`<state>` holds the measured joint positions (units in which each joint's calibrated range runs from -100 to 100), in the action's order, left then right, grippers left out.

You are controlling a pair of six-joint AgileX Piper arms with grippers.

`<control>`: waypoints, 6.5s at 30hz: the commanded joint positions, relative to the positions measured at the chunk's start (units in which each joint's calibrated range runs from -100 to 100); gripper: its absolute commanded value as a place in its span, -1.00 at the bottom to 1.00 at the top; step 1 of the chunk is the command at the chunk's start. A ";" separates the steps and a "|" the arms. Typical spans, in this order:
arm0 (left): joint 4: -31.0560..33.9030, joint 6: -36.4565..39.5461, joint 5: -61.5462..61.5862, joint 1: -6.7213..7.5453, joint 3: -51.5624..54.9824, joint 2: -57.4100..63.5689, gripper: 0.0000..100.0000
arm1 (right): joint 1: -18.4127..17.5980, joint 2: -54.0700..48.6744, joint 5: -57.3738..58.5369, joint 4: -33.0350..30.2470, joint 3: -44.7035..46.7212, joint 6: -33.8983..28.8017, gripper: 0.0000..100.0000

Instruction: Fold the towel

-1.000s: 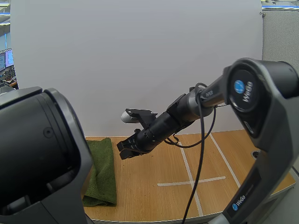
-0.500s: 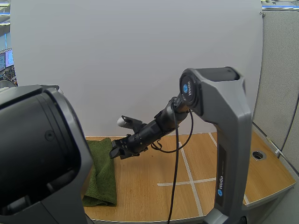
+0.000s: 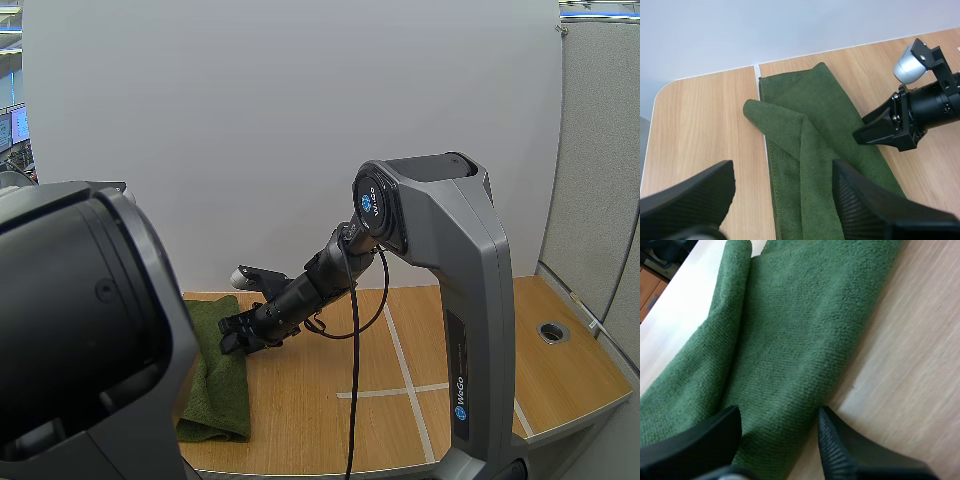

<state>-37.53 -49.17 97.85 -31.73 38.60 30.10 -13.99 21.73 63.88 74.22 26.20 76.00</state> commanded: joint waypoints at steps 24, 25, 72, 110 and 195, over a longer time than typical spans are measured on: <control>-0.83 0.56 1.26 -0.07 -0.41 0.50 0.81 | -0.78 -0.24 1.74 0.94 -0.19 1.19 -1.00; -0.83 0.56 1.26 -0.07 -0.41 0.50 0.81 | -0.61 -0.24 2.07 0.15 -0.19 1.19 -1.00; -9.20 -8.44 2.15 0.26 -0.29 -4.66 0.81 | 21.06 -25.21 29.33 -26.59 10.92 -3.41 1.00; -2.77 -12.29 2.15 16.22 -23.45 -43.66 0.81 | 18.43 -52.70 36.12 -36.45 32.46 -12.31 -1.00; -14.82 -13.54 2.15 31.31 -46.50 -63.09 -1.00 | 16.03 -52.85 36.12 -34.61 34.59 -14.50 -1.00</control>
<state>-51.01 -63.19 99.14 -3.16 -6.81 -33.88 2.22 -30.29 99.26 39.22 60.54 61.50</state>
